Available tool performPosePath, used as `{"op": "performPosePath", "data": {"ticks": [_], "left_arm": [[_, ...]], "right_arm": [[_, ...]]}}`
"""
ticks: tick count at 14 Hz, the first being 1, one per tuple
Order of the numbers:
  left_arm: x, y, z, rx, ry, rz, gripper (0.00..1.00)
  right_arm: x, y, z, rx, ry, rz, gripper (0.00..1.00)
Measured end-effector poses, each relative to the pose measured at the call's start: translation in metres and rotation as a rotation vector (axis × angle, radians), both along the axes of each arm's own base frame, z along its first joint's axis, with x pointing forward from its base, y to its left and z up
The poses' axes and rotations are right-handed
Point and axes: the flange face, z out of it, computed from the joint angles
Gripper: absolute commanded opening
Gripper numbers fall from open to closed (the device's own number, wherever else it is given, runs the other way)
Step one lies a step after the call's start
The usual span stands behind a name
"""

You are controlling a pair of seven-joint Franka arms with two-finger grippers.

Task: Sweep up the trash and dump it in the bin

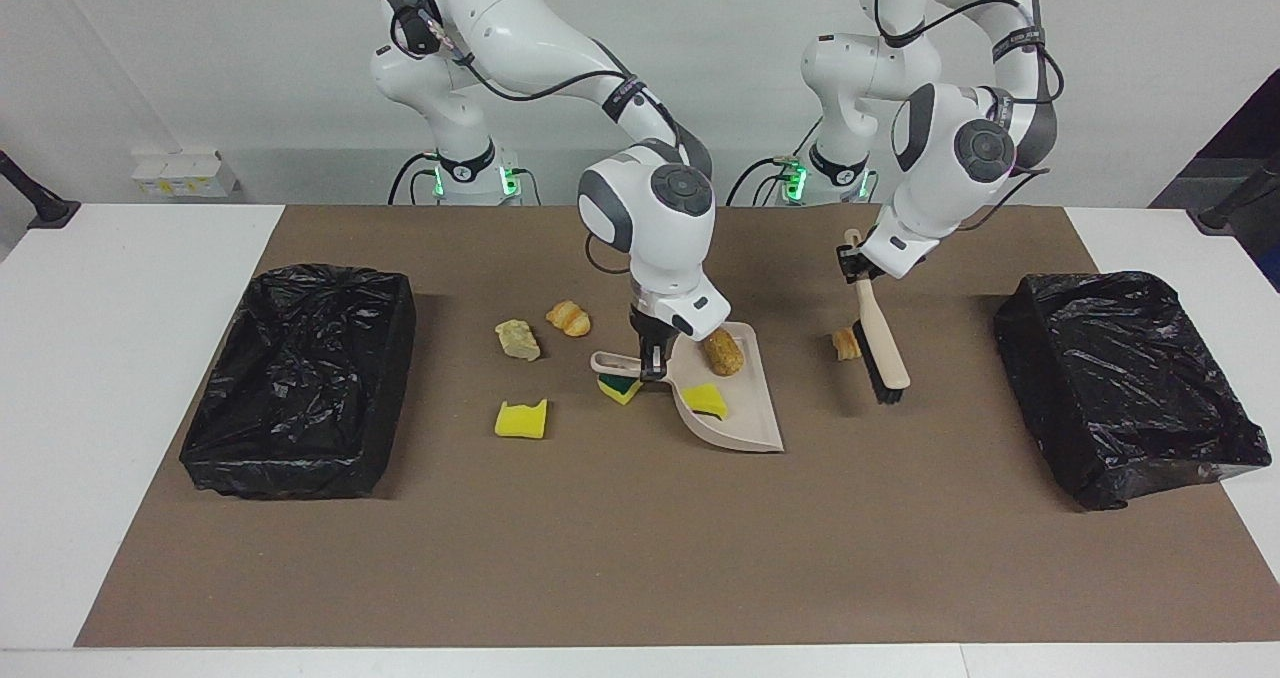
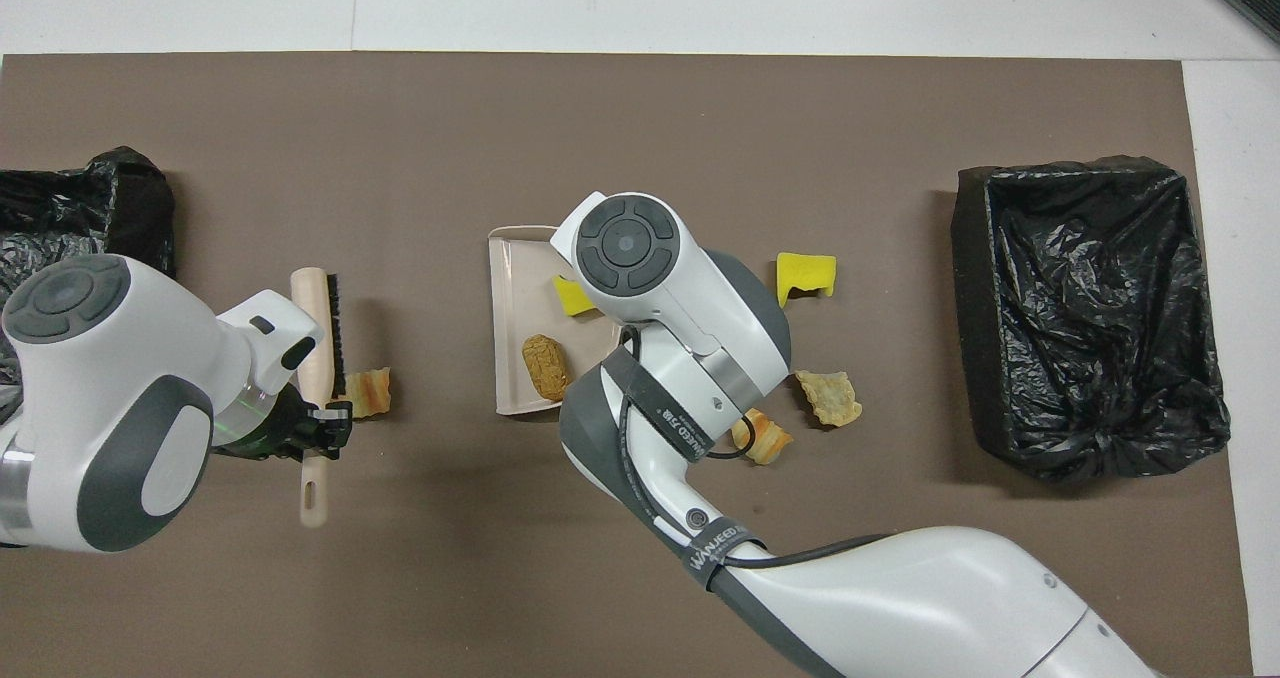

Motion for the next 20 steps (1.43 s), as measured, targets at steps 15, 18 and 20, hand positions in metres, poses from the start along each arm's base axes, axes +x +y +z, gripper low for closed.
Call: {"op": "performPosePath", "data": {"ticks": [15, 18, 20], "left_arm": [[-0.05, -0.037, -0.059, -0.109, 0.003, 0.127, 0.0], [-0.045, -0.09, -0.068, -0.181, -0.038, 0.1, 0.0], [-0.038, -0.129, -0.071, -0.219, -0.057, 0.072, 0.0]], "right_arm": [[-0.001, 0.0, -0.009, 0.013, 0.025, -0.02, 0.0], [-0.001, 0.0, -0.009, 0.013, 0.025, -0.02, 0.0], [-0.001, 0.0, -0.009, 0.013, 0.025, -0.021, 0.0]]}}
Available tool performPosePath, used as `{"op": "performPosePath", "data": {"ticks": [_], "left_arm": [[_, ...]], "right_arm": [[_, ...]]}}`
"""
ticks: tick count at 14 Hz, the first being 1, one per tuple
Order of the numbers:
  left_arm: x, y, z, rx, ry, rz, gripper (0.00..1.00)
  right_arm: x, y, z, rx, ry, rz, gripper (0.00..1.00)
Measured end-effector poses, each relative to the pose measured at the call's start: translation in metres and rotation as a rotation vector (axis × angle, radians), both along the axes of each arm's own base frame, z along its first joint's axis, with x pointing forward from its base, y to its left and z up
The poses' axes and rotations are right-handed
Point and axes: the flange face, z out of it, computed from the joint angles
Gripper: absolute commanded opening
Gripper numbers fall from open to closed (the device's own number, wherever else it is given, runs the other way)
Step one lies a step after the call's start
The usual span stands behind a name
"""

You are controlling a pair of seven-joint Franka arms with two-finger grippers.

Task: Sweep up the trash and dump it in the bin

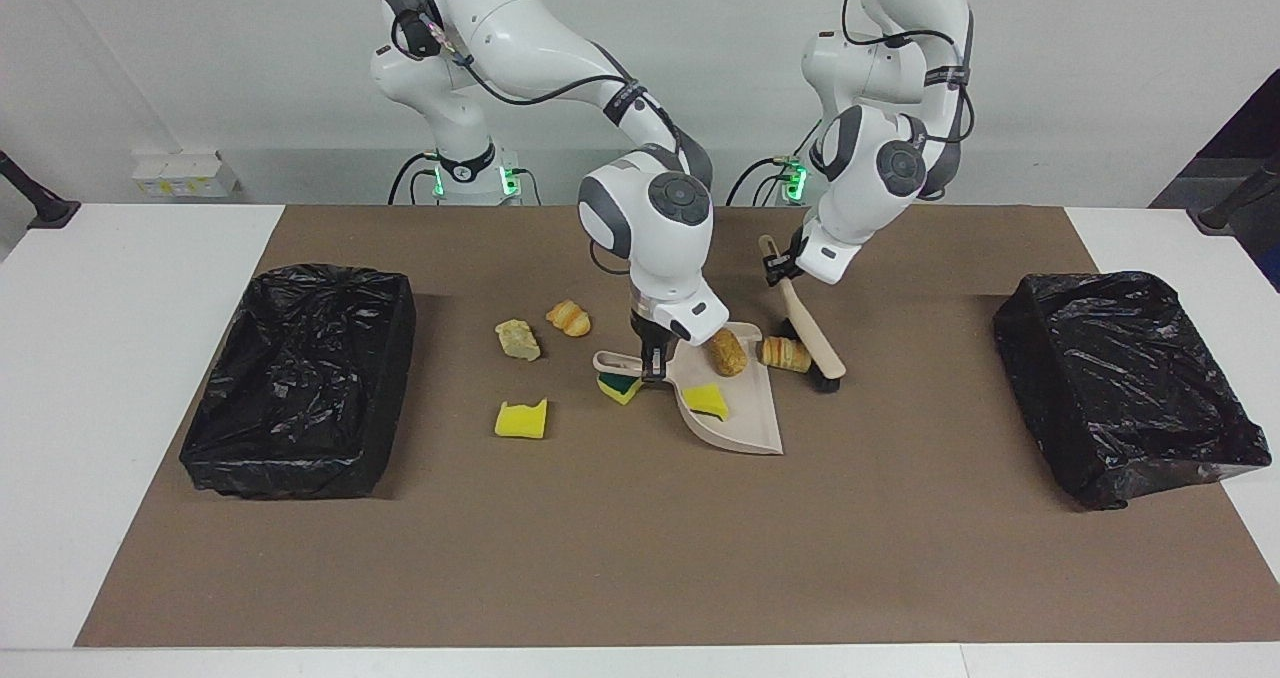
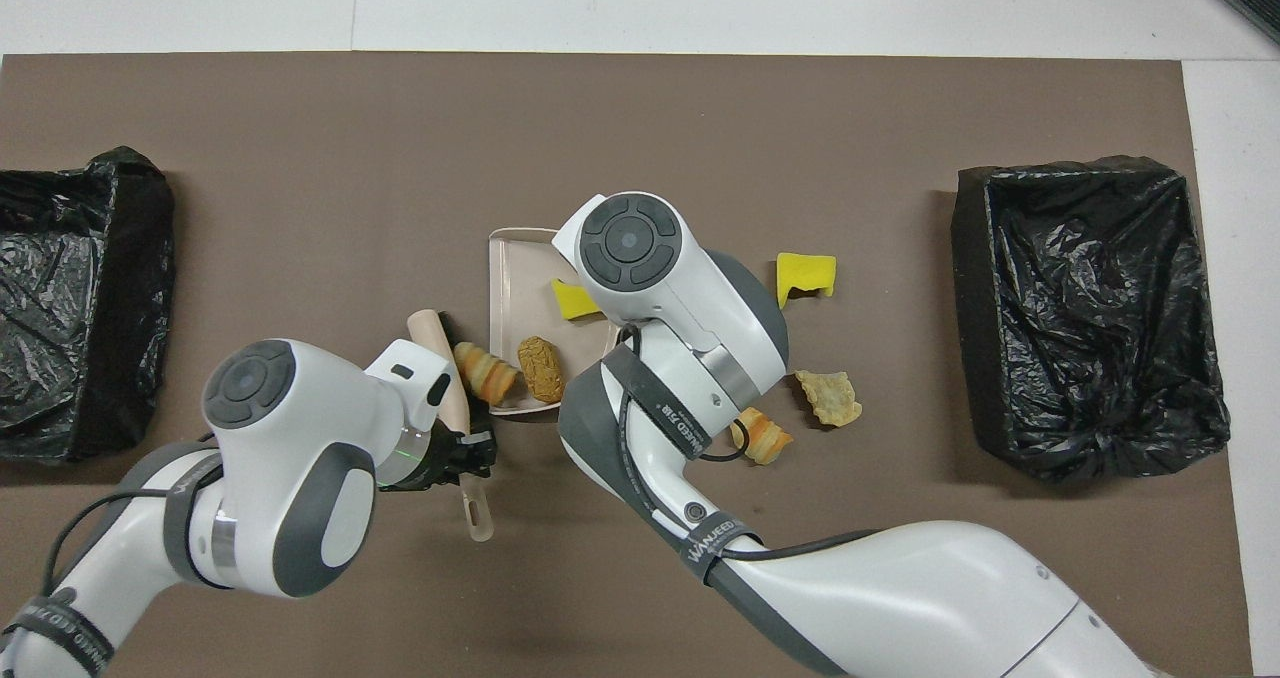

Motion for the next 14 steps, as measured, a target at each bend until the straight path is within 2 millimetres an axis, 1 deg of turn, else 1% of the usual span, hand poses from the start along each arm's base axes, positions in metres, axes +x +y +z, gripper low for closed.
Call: {"op": "performPosePath", "data": {"ticks": [1, 2, 3, 5, 6, 8, 11, 12, 14], "left_arm": [[0.002, -0.019, -0.001, -0.009, -0.005, -0.019, 0.0], [0.005, -0.027, -0.002, -0.011, -0.005, -0.025, 0.0], [0.01, -0.027, -0.002, -0.012, -0.007, -0.02, 0.0], [0.019, -0.018, 0.0, -0.013, -0.01, 0.003, 0.0], [0.026, -0.007, 0.0, -0.007, -0.014, 0.015, 0.0], [0.045, 0.023, 0.006, 0.029, -0.014, 0.022, 0.0], [0.081, 0.061, 0.026, 0.057, -0.012, 0.024, 0.0], [0.091, 0.071, 0.033, 0.059, -0.015, 0.015, 0.0], [0.102, 0.088, 0.047, 0.049, -0.02, -0.013, 0.0]], "right_arm": [[0.0, 0.0, 0.0, 0.0, 0.0, 0.0, 0.0], [0.0, 0.0, 0.0, 0.0, 0.0, -0.001, 0.0], [0.0, 0.0, 0.0, 0.0, 0.0, -0.001, 0.0], [0.0, 0.0, 0.0, 0.0, 0.0, -0.001, 0.0], [0.0, 0.0, 0.0, 0.0, 0.0, -0.001, 0.0], [0.0, 0.0, 0.0, 0.0, 0.0, -0.002, 0.0], [0.002, -0.001, 0.003, 0.004, -0.005, -0.01, 0.0], [0.003, -0.004, 0.008, 0.007, -0.011, -0.015, 0.0], [0.008, -0.015, 0.028, 0.018, -0.036, -0.032, 0.0]]}}
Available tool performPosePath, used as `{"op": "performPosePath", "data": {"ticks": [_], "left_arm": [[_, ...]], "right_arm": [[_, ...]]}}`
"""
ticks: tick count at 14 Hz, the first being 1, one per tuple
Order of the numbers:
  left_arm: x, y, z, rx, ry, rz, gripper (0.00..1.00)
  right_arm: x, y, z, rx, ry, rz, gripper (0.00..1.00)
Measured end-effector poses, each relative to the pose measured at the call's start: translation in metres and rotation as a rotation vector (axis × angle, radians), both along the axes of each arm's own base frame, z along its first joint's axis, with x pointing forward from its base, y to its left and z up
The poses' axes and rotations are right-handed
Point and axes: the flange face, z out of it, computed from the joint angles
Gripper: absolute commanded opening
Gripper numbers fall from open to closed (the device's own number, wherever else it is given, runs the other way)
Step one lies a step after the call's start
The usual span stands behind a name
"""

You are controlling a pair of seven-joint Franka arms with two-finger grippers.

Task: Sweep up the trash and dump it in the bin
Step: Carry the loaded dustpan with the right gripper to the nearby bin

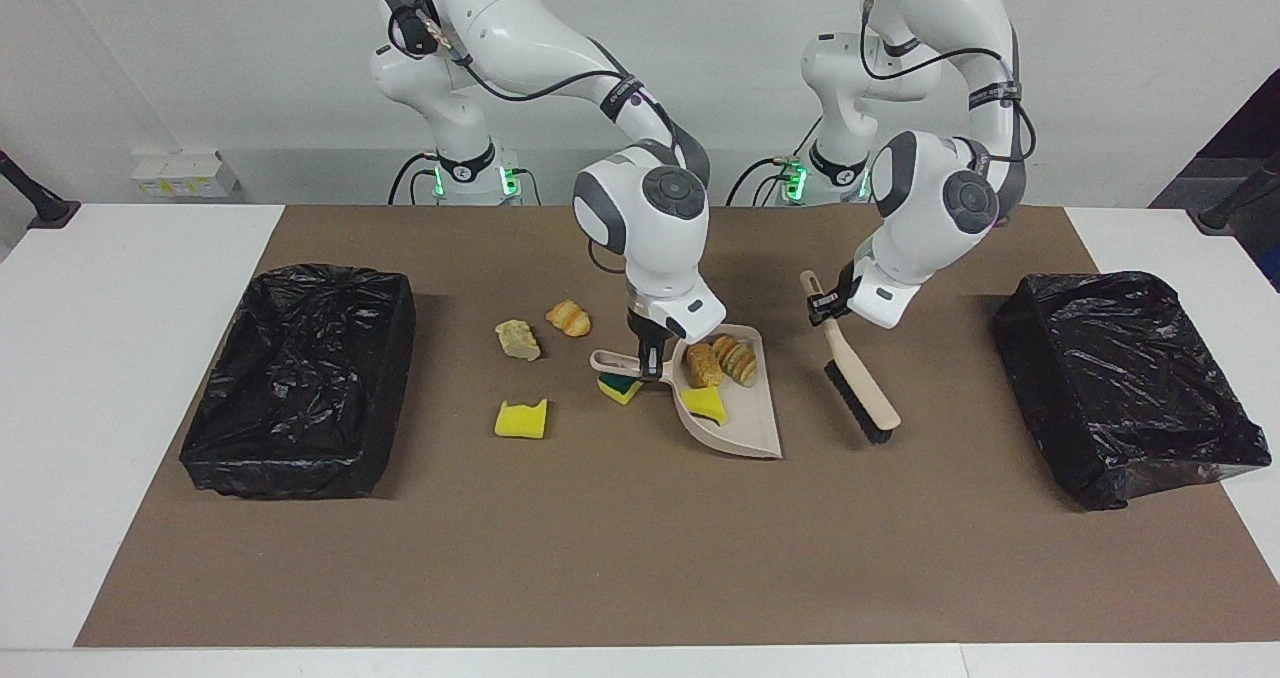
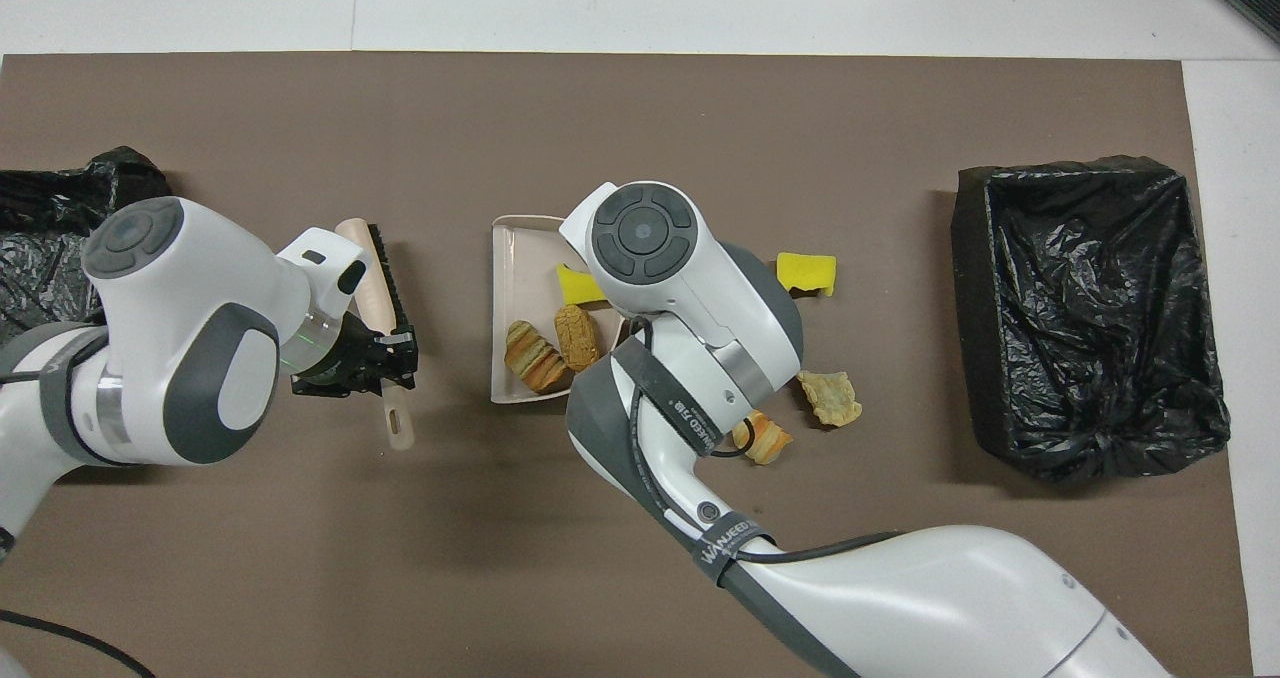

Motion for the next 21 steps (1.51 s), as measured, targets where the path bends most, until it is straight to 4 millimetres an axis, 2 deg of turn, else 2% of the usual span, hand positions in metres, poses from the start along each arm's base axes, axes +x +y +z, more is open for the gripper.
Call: {"op": "performPosePath", "data": {"ticks": [2, 5, 7, 9, 11, 14, 18, 21], "left_arm": [[0.001, 0.0, 0.008, -0.008, -0.006, -0.025, 0.0], [-0.003, -0.015, 0.008, -0.004, -0.008, -0.066, 0.0], [-0.012, -0.035, 0.006, 0.004, -0.004, -0.108, 0.0], [-0.03, -0.065, 0.0, 0.024, 0.0, -0.142, 0.0], [-0.06, -0.092, -0.008, 0.045, -0.002, -0.142, 0.0], [-0.119, -0.119, -0.021, 0.073, 0.014, -0.169, 0.0], [-0.188, -0.153, -0.019, 0.111, 0.015, -0.156, 0.0], [-0.237, -0.178, -0.018, 0.116, -0.021, -0.155, 0.0]], "right_arm": [[0.002, -0.026, 0.029, 0.014, -0.019, -0.039, 0.0], [-0.008, -0.079, 0.077, -0.004, -0.001, -0.085, 0.0], [-0.014, -0.122, 0.105, -0.026, 0.03, -0.095, 0.0], [-0.015, -0.169, 0.128, -0.034, 0.027, -0.078, 0.0], [-0.017, -0.224, 0.142, -0.041, 0.023, -0.069, 0.0], [-0.024, -0.309, 0.153, -0.028, 0.034, -0.057, 0.0], [-0.029, -0.445, 0.154, 0.016, 0.033, -0.077, 0.0], [-0.041, -0.52, 0.155, 0.007, 0.011, -0.108, 0.0]]}}
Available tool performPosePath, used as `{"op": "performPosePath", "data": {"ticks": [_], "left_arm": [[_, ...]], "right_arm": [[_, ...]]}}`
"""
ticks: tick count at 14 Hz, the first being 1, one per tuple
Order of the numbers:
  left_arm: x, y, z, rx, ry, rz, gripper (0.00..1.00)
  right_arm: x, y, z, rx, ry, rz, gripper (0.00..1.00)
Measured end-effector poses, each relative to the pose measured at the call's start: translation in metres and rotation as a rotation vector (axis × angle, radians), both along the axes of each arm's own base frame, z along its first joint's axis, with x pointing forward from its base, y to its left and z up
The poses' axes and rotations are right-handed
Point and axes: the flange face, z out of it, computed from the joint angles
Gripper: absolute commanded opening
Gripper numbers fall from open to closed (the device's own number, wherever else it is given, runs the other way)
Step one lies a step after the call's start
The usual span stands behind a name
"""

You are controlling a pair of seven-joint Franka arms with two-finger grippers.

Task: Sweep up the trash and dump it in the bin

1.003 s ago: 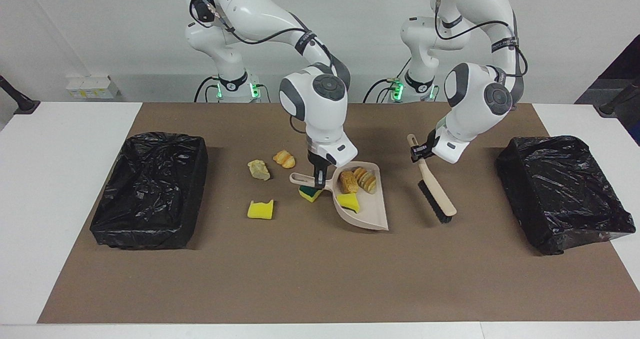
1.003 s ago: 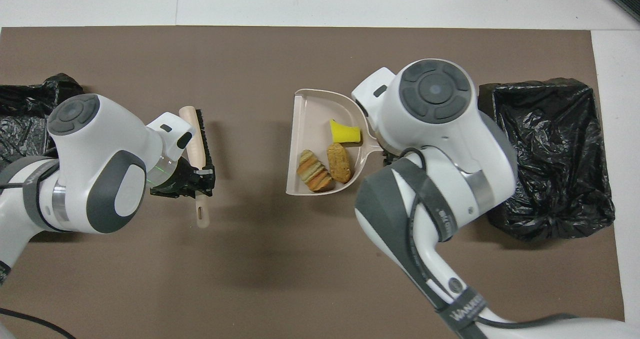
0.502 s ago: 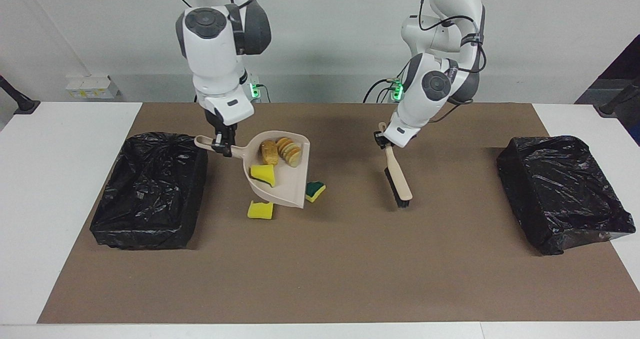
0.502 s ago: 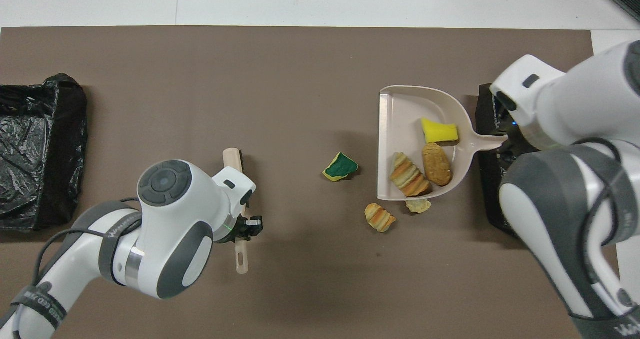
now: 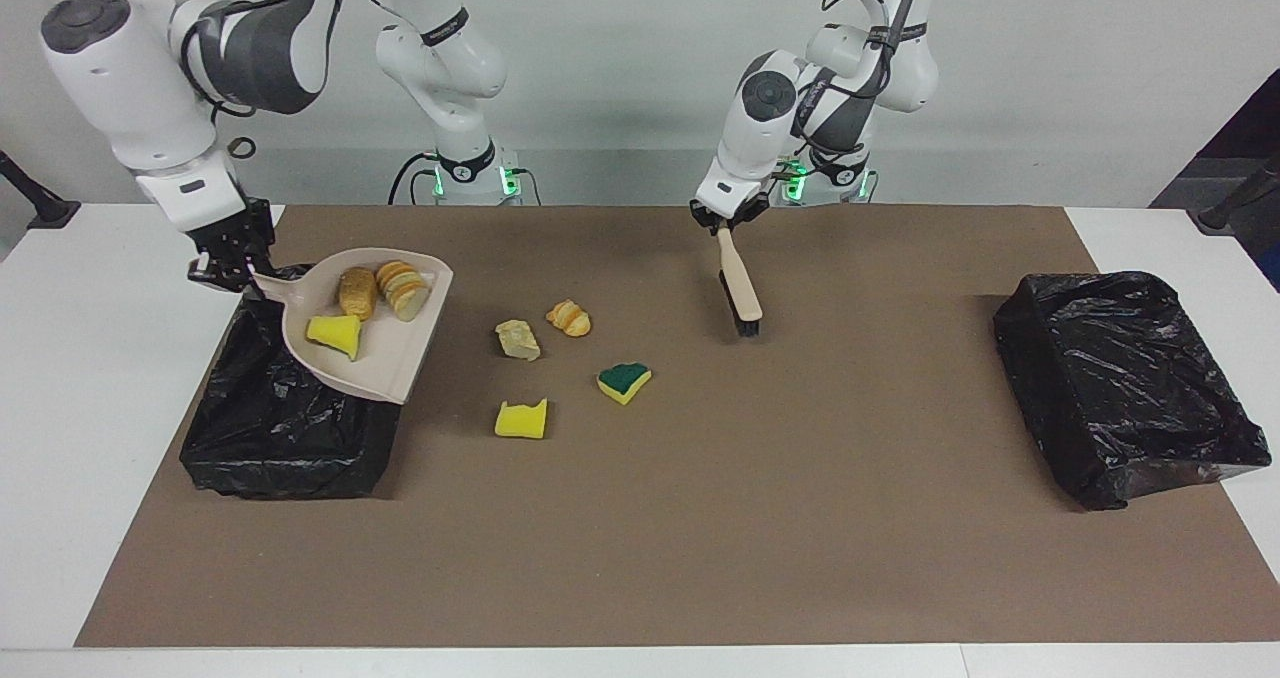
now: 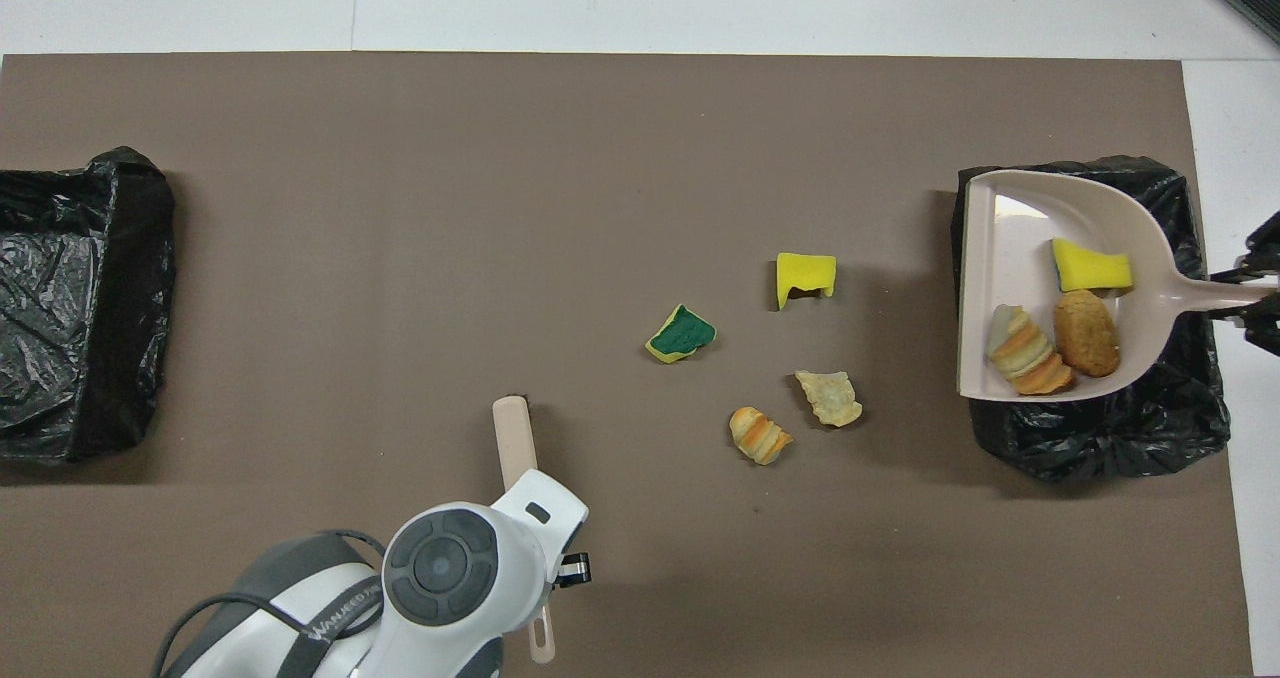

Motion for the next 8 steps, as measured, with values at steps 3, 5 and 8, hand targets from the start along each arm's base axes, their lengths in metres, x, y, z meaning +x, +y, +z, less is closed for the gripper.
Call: {"op": "performPosePath", "data": {"ticks": [3, 5, 8], "left_arm": [[-0.014, -0.003, -0.006, -0.007, -0.019, -0.004, 0.0], [-0.019, 0.002, -0.019, 0.002, -0.016, -0.003, 0.0], [-0.022, 0.007, -0.029, 0.013, -0.008, 0.0, 0.17]], "right_arm": [[-0.01, -0.05, 0.0, -0.055, -0.049, 0.014, 0.0], [-0.015, -0.067, 0.001, -0.177, -0.049, 0.04, 0.0], [-0.011, -0.058, -0.002, -0.357, -0.022, 0.079, 0.0]]}}
